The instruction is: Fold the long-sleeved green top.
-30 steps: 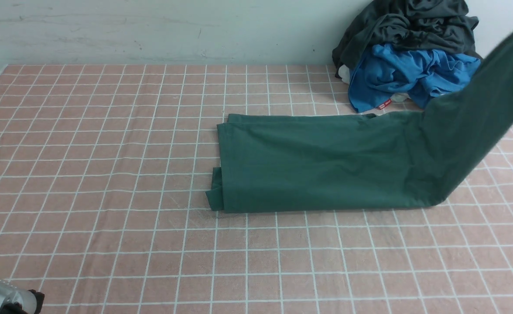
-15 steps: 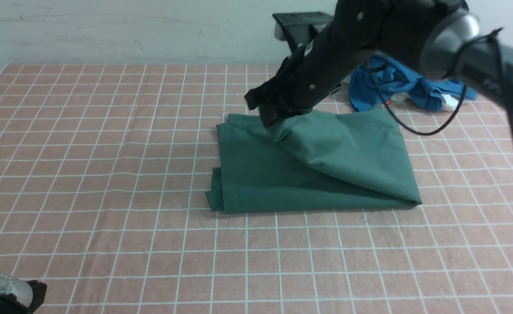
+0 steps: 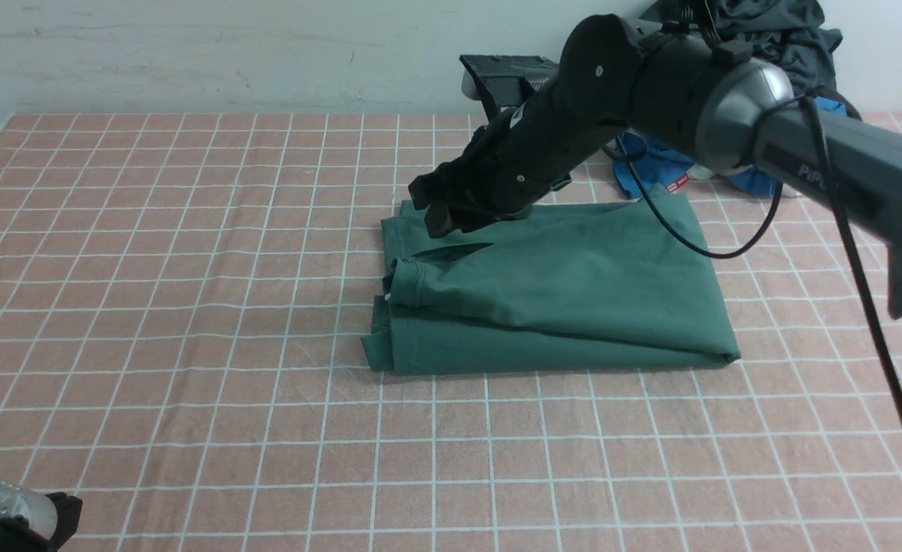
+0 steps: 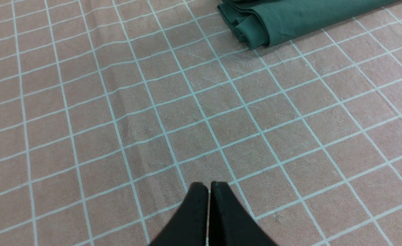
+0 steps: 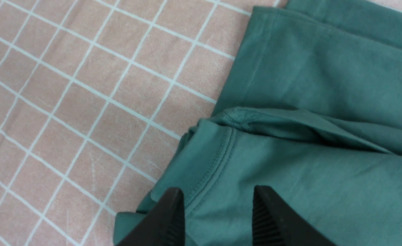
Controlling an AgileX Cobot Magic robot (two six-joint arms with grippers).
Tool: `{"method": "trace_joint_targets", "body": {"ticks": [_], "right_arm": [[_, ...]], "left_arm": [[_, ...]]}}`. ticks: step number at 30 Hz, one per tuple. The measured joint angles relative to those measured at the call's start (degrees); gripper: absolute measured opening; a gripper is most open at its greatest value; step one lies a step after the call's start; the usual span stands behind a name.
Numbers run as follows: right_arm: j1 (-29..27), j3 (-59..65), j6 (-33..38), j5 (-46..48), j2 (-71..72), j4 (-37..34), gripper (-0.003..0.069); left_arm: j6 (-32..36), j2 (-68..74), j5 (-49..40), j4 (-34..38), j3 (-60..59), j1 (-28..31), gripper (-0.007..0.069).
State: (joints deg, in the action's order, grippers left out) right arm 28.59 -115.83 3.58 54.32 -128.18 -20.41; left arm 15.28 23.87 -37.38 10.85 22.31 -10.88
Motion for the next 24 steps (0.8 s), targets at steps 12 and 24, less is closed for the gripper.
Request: {"method": "trace_joint_targets", "body": {"ticks": [12,24], "right_arm": [[5.5,-0.9,5.5,-4.8,-5.2,-7.6,-0.001],[0.6,-5.6,8.4,16.0,24.8,11.4,-0.0013]], "left_arm": [[0.0,0.0,0.3,0.0,0.0,0.0,-0.0003],[0.0,0.0,0.3,0.1,0.0,0.0,-0.0003]]}}
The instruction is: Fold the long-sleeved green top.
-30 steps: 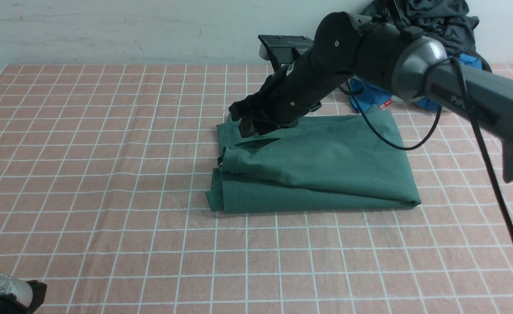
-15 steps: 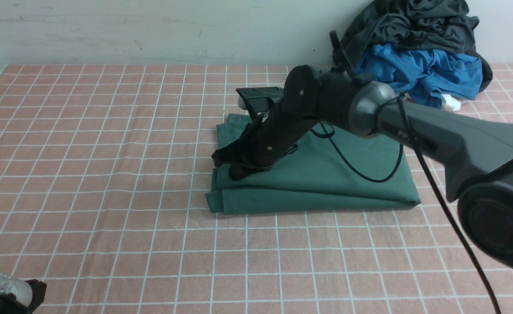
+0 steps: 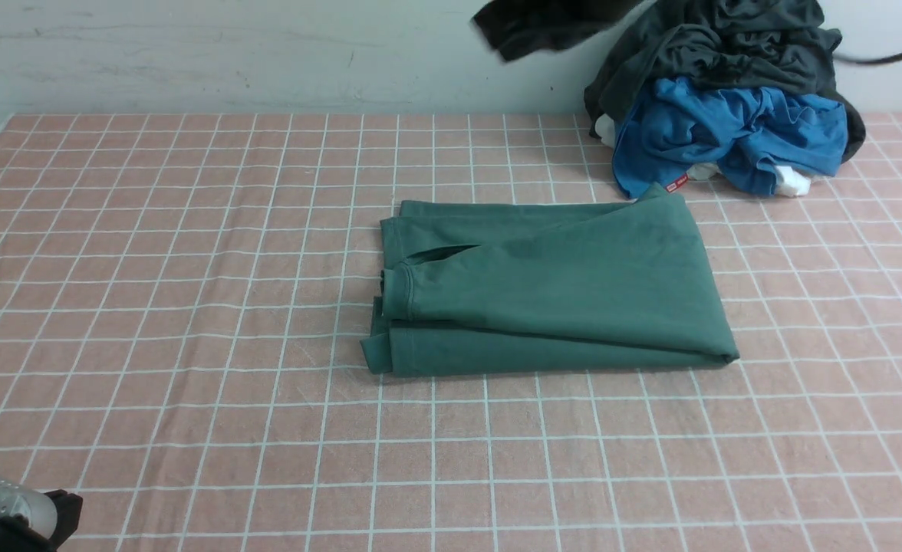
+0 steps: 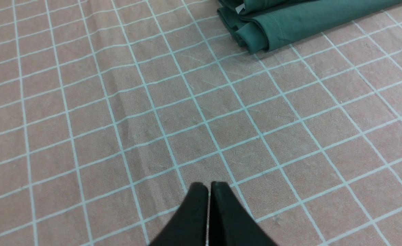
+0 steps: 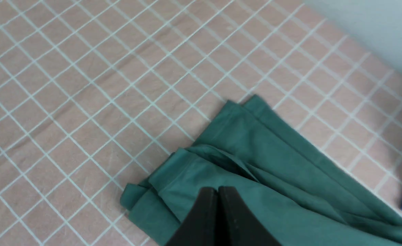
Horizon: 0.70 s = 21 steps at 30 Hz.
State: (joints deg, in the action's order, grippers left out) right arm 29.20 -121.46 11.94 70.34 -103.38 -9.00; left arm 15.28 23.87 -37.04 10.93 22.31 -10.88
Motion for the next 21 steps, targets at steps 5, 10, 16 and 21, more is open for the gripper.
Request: {"method": "trace_joint_targets", "body": {"ticks": [5,10,16,21], "right_arm": [[0.0,21.1,1.6,-0.6,14.2,-5.8,-0.0013],[0.0,48.3,9.2,-12.0,25.2,-10.9,-0.0013],[0.0,70.3,16.4,-22.6,35.2,-13.5,-0.0013],[0.0,80.2,16.2,-20.9,40.8,-8.0,-0.0013]], "left_arm": [[0.0,0.0,0.0,0.0,0.0,0.0,-0.0003],[0.0,0.0,0.0,0.1,0.0,0.0,-0.0003],[0.0,0.0,0.0,0.1,0.0,0.0,-0.0003],[0.0,0.0,0.0,0.2,0.0,0.0,-0.0003]]}}
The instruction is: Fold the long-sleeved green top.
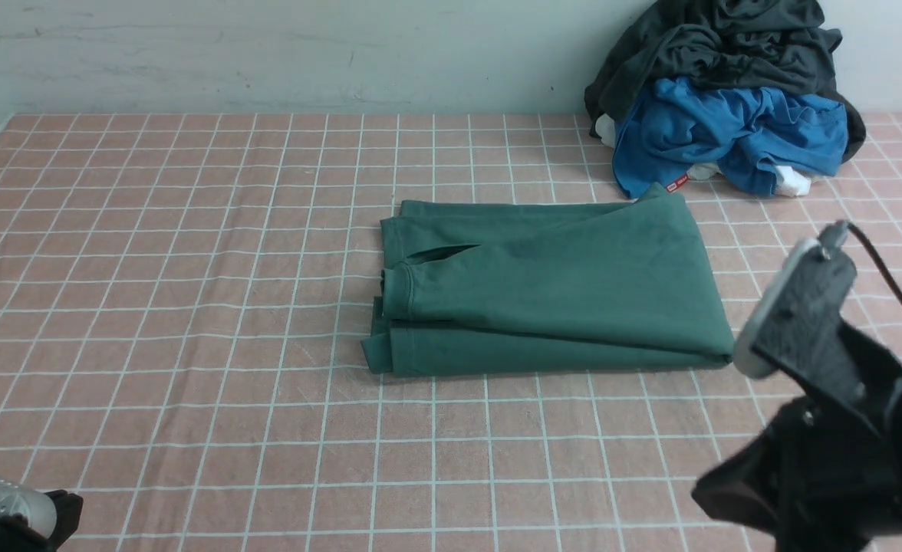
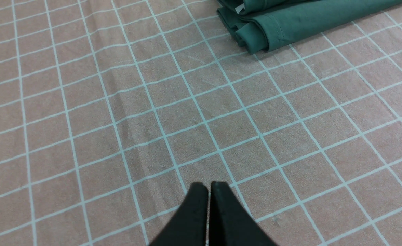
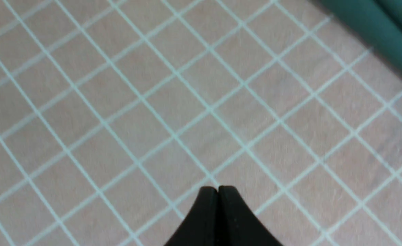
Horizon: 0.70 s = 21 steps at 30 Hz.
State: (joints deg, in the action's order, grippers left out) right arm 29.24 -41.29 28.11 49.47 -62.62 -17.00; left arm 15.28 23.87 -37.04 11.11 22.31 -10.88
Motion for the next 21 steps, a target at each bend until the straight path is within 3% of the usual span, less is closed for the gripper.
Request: {"method": "trace_joint_targets", "body": {"ticks": [7,11,16,19,21], "right_arm": [[0.0,0.8,-9.4,13.6,3.8,11.7,-0.0013],[0.0,1.1,-14.1,14.2,7.6,14.2,-0.0013],[0.0,5.0,-17.2,6.2,17.5,19.8,-0.0013],[-0.2,11.0,-20.6,-4.5,27.5,26.9,-0.0013],[-1.4,16.6,-27.1,-13.5,33.9,30.4,-0.0013]], "left_arm": [[0.0,0.0,0.0,0.0,0.0,0.0,-0.0003],[0.0,0.0,0.0,0.0,0.0,0.1,-0.0003],[0.0,0.0,0.0,0.2,0.0,0.1,-0.0003],[0.0,0.0,0.0,0.2,0.0,0.1,-0.0003],[0.0,0.0,0.0,0.2,0.0,0.1,-0.0003]]}}
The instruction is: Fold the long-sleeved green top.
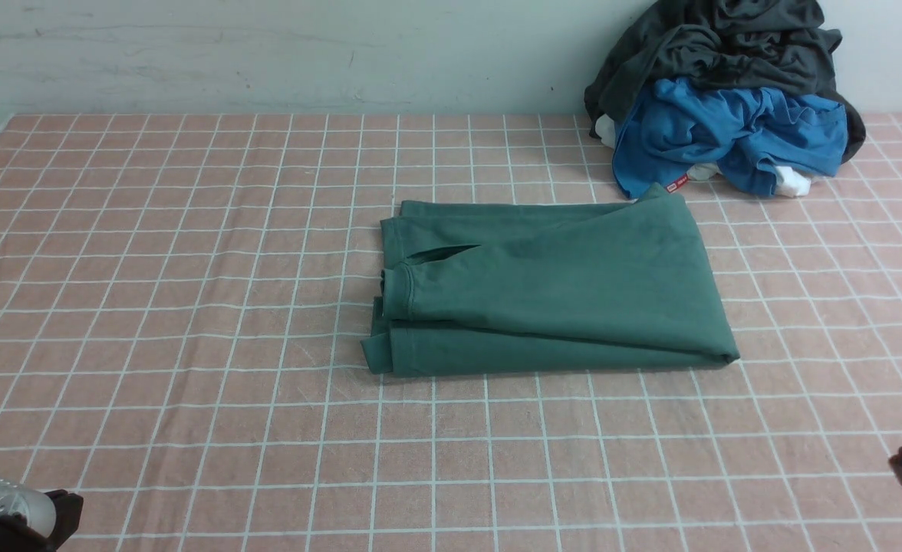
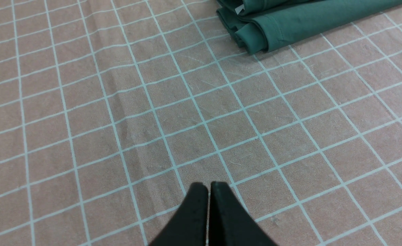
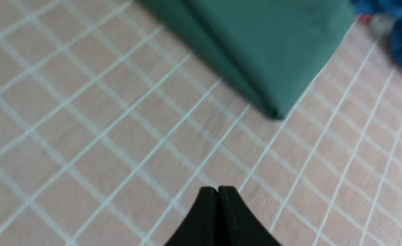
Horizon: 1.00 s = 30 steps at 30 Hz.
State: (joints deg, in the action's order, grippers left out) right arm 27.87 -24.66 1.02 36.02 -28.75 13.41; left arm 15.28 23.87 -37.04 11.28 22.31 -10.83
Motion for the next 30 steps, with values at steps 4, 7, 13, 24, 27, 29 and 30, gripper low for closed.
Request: {"method": "trace_joint_targets", "body": {"ticks": [4,7,13,24,27,29,30], "right_arm": [[-5.7,11.6,-12.9,-14.9,9.7,6.9,-0.0013],[-11.2,19.2,-19.2,-21.4,15.8,8.8,-0.0013],[-20.6,26.1,-21.1,-23.6,28.7,1.9,-0.0013],[-24.0,26.0,-7.4,-16.0,29.4,-10.2,-0.0013],[-24.0,26.0,-6.7,-15.9,29.4,-10.2,-0.0013],[-24.0,26.0,-6.4,-15.9,29.4,-10.2,-0.0013],[-24.0,26.0,-6.4,-15.9,29.4,-10.2,-0.0013]], "left_arm": [[0.0,0.0,-0.1,0.0,0.0,0.0,-0.0003],[0.0,0.0,-0.1,0.0,0.0,0.0,-0.0003],[0.0,0.0,-0.1,0.0,0.0,0.0,-0.0003],[0.0,-0.2,-0.6,0.1,0.0,0.0,-0.0003],[0.0,-0.2,-0.7,0.1,0.0,0.0,-0.0003],[0.0,-0.2,-0.7,0.1,0.0,0.0,-0.0003],[0.0,-0.2,-0.7,0.1,0.0,0.0,-0.0003]]}}
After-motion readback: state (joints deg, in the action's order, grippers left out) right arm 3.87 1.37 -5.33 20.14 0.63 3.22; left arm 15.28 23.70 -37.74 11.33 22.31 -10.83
